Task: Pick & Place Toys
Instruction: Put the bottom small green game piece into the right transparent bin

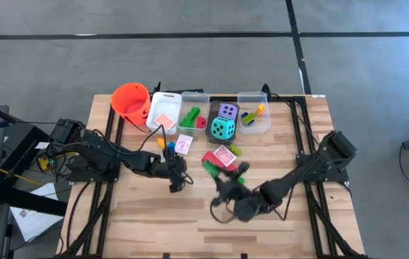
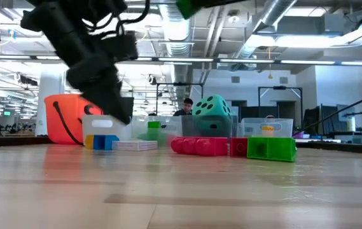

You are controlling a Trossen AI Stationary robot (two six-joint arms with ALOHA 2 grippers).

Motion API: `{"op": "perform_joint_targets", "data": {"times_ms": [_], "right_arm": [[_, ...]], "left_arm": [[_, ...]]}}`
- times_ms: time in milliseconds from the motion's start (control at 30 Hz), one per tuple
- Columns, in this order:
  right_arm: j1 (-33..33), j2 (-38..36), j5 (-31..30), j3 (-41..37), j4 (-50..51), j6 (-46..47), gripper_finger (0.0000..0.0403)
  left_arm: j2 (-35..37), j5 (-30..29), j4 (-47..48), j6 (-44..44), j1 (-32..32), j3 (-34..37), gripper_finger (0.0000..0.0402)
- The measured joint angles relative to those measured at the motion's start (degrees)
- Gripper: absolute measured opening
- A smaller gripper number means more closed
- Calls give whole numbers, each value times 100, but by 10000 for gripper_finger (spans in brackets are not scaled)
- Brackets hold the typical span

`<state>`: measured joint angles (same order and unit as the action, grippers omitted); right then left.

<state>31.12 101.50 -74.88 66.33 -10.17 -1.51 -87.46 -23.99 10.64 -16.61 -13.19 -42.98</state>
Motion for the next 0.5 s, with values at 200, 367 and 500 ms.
{"op": "perform_joint_targets", "data": {"times_ms": [200,367,500], "right_arm": [[-788,-799,354,-5,2613,2167,100],[-1651,-1164,893,-9,5365,4246,100],[-2241,-1230,899,-14,6866,5221,100]], "left_arm": [[0,-343,-916,421,266,0,285],[0,-354,-874,434,393,2,285],[0,-352,-852,434,429,2,285]]}}
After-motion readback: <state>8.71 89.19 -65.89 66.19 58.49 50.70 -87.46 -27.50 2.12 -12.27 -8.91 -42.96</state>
